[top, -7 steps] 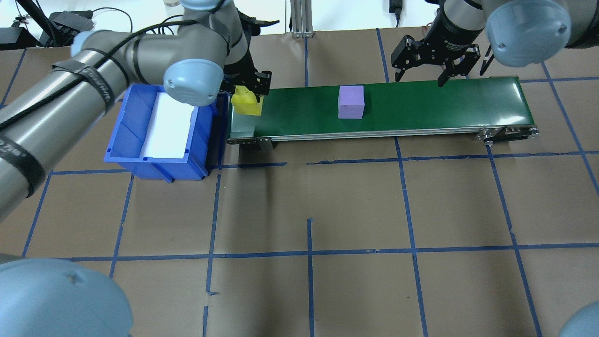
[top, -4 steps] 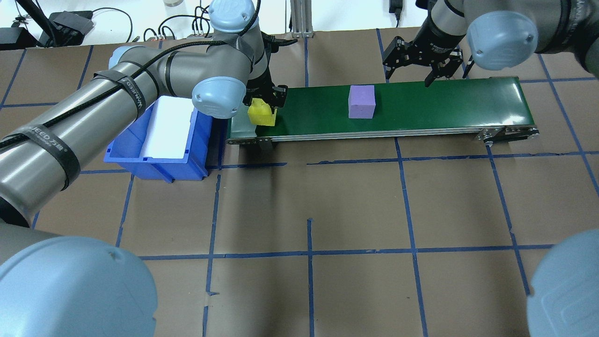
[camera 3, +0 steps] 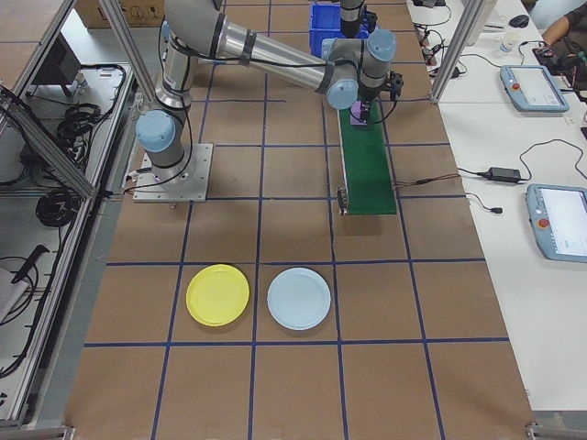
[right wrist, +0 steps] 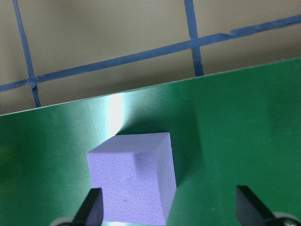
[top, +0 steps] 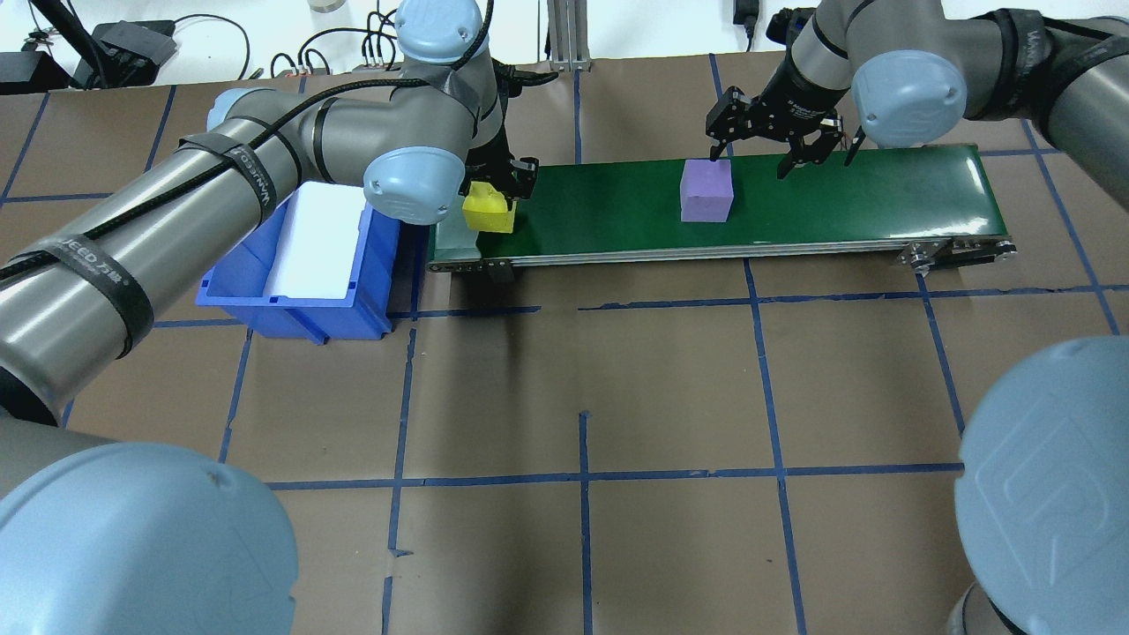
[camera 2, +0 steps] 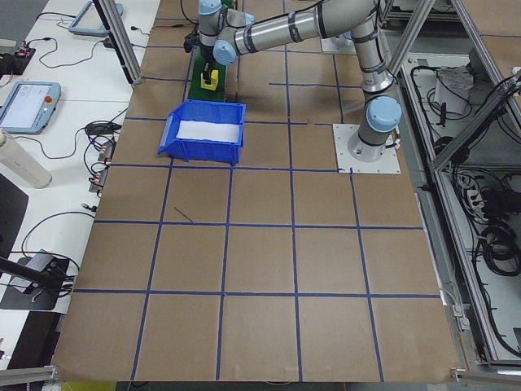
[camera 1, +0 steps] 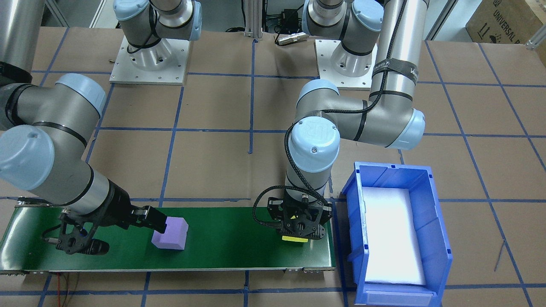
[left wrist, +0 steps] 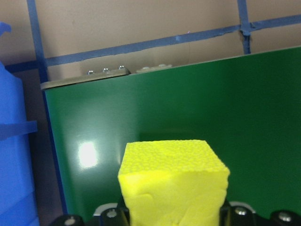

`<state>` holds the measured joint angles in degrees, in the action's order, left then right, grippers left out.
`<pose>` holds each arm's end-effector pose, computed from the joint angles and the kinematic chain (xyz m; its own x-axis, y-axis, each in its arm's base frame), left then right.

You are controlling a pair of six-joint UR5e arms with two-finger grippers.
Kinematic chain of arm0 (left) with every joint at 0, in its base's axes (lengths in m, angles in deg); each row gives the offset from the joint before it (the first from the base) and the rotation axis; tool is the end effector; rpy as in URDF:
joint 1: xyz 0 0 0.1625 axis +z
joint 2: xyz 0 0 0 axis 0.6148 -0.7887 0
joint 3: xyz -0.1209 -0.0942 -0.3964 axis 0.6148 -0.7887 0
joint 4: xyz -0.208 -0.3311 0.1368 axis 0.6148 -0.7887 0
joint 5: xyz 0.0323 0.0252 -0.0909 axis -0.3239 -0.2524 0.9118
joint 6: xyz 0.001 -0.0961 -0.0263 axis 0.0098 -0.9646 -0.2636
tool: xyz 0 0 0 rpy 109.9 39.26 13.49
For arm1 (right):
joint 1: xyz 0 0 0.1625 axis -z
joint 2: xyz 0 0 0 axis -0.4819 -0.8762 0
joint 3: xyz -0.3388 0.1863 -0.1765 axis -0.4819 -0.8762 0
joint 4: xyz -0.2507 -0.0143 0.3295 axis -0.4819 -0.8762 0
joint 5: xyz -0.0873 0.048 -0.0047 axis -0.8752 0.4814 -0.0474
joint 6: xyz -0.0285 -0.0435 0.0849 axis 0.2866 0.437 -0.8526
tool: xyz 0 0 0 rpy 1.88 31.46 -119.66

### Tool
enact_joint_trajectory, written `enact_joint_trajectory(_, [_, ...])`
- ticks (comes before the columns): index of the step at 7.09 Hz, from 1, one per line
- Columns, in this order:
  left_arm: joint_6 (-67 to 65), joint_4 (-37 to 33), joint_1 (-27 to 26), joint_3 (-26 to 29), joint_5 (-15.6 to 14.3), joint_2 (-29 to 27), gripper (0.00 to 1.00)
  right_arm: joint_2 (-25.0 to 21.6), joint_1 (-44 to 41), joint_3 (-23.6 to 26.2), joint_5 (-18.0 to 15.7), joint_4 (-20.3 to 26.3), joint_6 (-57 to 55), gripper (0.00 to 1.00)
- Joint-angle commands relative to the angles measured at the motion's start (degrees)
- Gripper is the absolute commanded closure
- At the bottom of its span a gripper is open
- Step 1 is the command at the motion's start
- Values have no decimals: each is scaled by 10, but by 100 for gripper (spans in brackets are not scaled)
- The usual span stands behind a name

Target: Move block left to right into plate

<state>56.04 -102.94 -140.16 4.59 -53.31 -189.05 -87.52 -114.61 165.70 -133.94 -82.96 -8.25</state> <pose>-0.2688 -0.6380 0.2780 -0.9895 0.1365 -0.0477 0.1414 0.9823 -0.1228 0.1097 -0.6721 0.3077 -0.9522 0.1676 -0.2552 0.1756 0.9844 -0.0089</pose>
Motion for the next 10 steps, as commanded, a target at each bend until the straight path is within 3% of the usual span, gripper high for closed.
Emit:
enact_joint_trajectory(1, [-6,-1,0,1,1,9,0,29,1,-25,2,-2,-2,0])
enact_joint_trajectory(3, [-6,-31,0,4,2,75,0,29,1,-18,2,-2,-2,0])
enact_joint_trajectory(5, [-4,-147,7,8,2,179,0,39,2,-5,-9,-14,11,1])
enact_joint_trajectory(6, [-5,-205,12,-1,2,230,0,39,5,5,-20,-33,13,6])
enact_joint_trajectory(8, [-1,-254,15,-30,-3,275,0,36,33,8,-41,-34,77,64])
enact_joint_trajectory(9, [-1,-265,33,-58,-4,287,0,31,40,4,-41,-33,85,75])
enact_joint_trajectory(10, [-1,-265,59,-73,-4,300,0,18,54,2,-55,-29,97,76])
